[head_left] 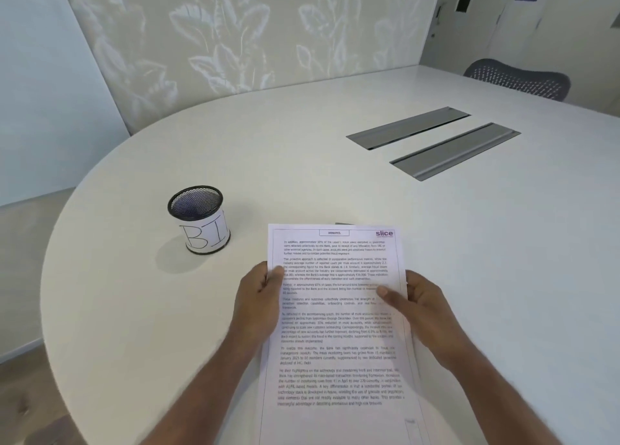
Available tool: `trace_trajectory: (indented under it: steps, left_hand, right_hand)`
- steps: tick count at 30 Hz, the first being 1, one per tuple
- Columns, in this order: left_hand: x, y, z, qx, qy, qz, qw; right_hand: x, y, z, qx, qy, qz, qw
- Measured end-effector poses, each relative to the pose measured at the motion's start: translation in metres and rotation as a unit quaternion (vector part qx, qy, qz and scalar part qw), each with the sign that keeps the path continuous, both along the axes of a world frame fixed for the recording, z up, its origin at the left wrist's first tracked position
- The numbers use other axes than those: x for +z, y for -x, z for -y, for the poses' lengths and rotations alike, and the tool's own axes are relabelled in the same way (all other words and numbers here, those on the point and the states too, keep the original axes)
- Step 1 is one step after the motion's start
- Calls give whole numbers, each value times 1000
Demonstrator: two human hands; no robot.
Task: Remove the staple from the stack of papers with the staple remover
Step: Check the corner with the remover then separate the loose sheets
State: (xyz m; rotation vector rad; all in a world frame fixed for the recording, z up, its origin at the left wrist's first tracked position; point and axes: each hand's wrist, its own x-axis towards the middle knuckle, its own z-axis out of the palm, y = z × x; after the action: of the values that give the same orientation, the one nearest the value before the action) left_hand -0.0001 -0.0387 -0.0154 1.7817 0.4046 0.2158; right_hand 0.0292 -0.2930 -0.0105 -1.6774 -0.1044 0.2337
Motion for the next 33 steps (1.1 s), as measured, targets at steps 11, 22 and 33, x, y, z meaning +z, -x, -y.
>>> trace_trajectory:
  steps: [11, 22, 33]
  left_hand:
    - [-7, 5, -15, 10, -33, -6, 999]
    - [-11, 8, -12, 9, -72, 3, 997]
    - [-18, 9, -12, 2, -64, 13, 998]
  right_hand:
    - [8, -45, -17, -134, 143, 104, 975]
    - [50, -171, -62, 162, 542, 80, 821]
    - [58, -172, -66, 108, 84, -109, 985]
